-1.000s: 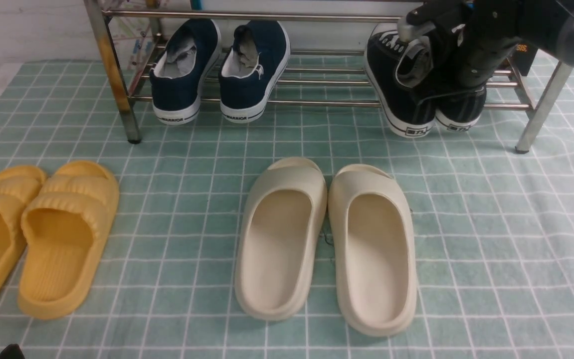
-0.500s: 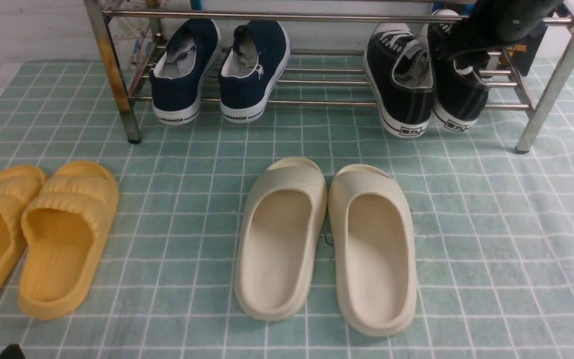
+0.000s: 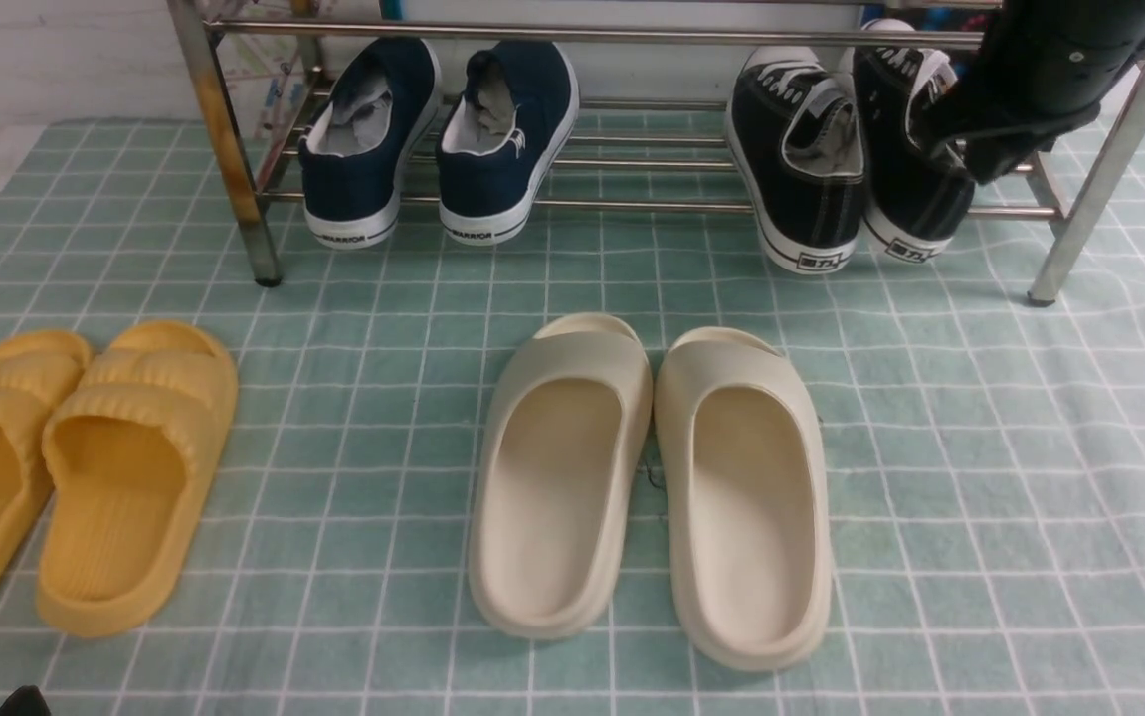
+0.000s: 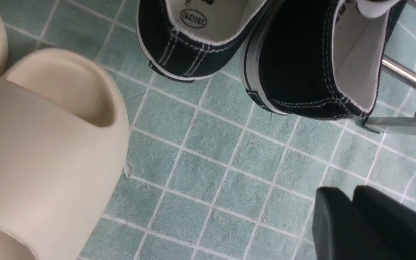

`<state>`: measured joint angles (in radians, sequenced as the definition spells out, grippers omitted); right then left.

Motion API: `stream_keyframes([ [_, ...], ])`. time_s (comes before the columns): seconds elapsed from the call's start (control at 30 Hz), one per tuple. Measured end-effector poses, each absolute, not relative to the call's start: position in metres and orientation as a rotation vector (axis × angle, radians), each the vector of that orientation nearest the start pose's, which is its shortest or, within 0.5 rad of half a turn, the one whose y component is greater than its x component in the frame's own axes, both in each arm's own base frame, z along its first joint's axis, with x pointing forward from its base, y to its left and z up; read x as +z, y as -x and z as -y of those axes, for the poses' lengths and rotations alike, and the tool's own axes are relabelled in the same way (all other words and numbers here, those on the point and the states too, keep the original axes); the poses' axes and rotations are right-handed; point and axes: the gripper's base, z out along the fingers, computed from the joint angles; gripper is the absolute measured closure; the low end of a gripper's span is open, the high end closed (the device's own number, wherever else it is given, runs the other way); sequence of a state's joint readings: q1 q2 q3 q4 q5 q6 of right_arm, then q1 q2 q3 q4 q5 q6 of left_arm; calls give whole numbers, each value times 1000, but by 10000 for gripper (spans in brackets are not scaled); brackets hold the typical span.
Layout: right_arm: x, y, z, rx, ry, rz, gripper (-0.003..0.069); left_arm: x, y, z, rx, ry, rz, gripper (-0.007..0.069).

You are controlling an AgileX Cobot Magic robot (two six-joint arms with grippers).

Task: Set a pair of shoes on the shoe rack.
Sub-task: Use the right arm to put a shoe into the shoe rack

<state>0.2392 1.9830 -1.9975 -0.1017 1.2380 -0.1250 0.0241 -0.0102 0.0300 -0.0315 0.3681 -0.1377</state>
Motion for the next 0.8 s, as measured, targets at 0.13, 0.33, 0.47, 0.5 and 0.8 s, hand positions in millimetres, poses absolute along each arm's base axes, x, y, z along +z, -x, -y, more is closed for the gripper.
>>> stream_keyframes([
  [0.13, 295, -437, -97, -109, 514, -2711, 650, 171, -53, 0, -109, 171, -1865, 386],
  [0.33, 252, -458, -99, -151, 473, -2719, 660, 171, -53, 0, -109, 171, -1865, 386],
  [0.47, 259, -460, -95, -202, 404, -2679, 660, 171, -53, 0, -109, 171, -1865, 386],
  [0.5, 263, -459, -93, -230, 401, -2667, 660, 171, -53, 0, -109, 171, -1865, 386],
  [0.8, 279, -455, -87, -294, 391, -2633, 657, 171, -53, 0, -109, 171, -1865, 386],
])
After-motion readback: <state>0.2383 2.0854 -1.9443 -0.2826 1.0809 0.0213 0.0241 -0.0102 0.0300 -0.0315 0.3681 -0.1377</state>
